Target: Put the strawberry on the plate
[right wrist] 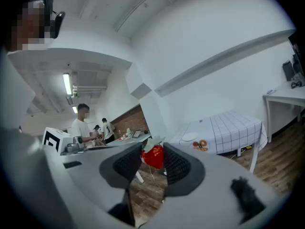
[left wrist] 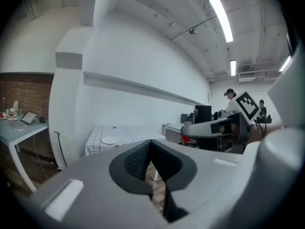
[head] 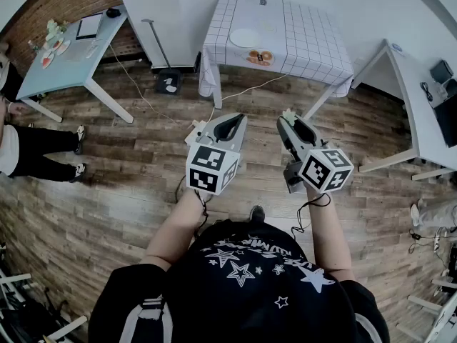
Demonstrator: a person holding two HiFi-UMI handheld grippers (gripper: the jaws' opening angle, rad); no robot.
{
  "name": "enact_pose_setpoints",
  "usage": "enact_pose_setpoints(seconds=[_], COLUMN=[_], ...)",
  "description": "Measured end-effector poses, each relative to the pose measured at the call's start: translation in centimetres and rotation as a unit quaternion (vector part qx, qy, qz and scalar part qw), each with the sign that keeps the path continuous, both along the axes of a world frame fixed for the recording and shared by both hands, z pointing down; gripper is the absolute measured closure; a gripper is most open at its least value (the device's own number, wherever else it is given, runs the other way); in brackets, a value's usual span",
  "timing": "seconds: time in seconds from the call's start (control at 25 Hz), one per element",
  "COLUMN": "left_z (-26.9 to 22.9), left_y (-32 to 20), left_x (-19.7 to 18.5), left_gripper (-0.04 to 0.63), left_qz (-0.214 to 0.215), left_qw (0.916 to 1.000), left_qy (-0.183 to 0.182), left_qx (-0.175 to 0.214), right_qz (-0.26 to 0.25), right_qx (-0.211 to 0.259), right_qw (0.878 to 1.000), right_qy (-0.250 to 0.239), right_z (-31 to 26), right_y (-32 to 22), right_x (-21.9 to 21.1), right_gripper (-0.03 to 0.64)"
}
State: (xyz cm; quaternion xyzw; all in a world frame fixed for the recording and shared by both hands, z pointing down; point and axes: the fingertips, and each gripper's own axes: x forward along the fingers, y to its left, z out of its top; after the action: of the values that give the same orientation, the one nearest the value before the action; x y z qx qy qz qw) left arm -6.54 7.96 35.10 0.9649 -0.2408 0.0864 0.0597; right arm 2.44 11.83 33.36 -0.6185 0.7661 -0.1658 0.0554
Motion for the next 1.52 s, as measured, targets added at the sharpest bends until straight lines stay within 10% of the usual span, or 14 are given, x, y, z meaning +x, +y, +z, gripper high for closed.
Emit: enact_pose_setpoints(seconds=[1.52], left_z=[3.0], left_y=[4.4], left_x=[5.3], left_gripper=[0.586], left_qz=[-0.064], left_qw=[0.9963], left_qy=[-0.05], left_qx=[-0.026], right_qz=[-0.096], right_qx=[0.018], right_qw=[0.995], right_qy=[0.005], right_z=[1.9], right_y=[2.8], right_x=[5.6], right_gripper=[0.471])
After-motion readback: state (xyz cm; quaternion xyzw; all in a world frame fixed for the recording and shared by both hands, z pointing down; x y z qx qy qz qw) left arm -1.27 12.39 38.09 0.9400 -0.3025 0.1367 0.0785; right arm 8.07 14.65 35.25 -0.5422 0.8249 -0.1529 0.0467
